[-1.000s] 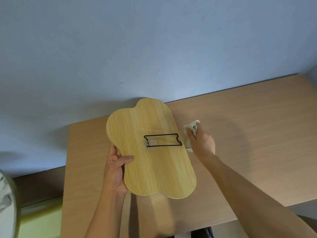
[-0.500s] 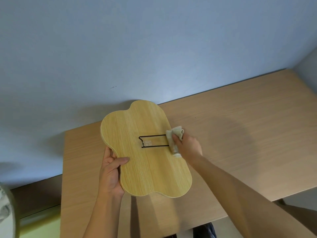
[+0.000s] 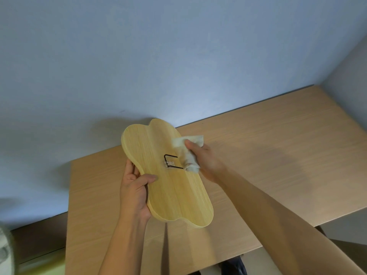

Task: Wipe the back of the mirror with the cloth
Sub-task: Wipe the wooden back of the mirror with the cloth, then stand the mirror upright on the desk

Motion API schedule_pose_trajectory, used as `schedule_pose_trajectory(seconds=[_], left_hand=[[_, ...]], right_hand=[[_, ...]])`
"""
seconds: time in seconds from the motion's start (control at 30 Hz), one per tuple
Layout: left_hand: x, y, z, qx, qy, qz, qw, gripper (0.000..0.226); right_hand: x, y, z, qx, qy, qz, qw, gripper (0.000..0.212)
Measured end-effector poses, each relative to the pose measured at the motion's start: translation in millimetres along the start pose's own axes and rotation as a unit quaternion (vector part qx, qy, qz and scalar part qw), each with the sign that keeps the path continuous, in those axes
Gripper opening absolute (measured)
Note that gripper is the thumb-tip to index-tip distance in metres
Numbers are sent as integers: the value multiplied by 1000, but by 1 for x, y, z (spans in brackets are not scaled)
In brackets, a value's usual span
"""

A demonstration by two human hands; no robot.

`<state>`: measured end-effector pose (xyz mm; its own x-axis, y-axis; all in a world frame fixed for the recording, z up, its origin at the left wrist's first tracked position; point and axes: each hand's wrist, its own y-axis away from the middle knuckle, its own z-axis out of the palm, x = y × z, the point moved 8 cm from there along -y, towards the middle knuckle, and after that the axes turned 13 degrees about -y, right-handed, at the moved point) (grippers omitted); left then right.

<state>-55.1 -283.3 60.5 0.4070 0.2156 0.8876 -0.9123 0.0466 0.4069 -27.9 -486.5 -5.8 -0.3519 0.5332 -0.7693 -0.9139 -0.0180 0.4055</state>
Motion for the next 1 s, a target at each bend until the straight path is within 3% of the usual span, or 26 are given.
schedule_pose_trajectory(seconds=[0.33, 0.57, 0.73, 1.0], left_hand=[[21, 15, 81, 35, -73, 23, 996, 97], [23, 19, 149, 79, -167, 70, 980, 92], [16, 13, 193, 109, -247, 80, 960, 104], [0, 6, 240, 143, -365, 84, 916, 88]], right_hand=[[-25, -4, -24, 56, 85, 2, 995, 67], [-77, -4, -46, 1, 87, -5, 996, 39], [-86, 0, -73, 11, 67, 29, 997, 40], [-85, 2, -103, 37, -14, 63, 997, 39]])
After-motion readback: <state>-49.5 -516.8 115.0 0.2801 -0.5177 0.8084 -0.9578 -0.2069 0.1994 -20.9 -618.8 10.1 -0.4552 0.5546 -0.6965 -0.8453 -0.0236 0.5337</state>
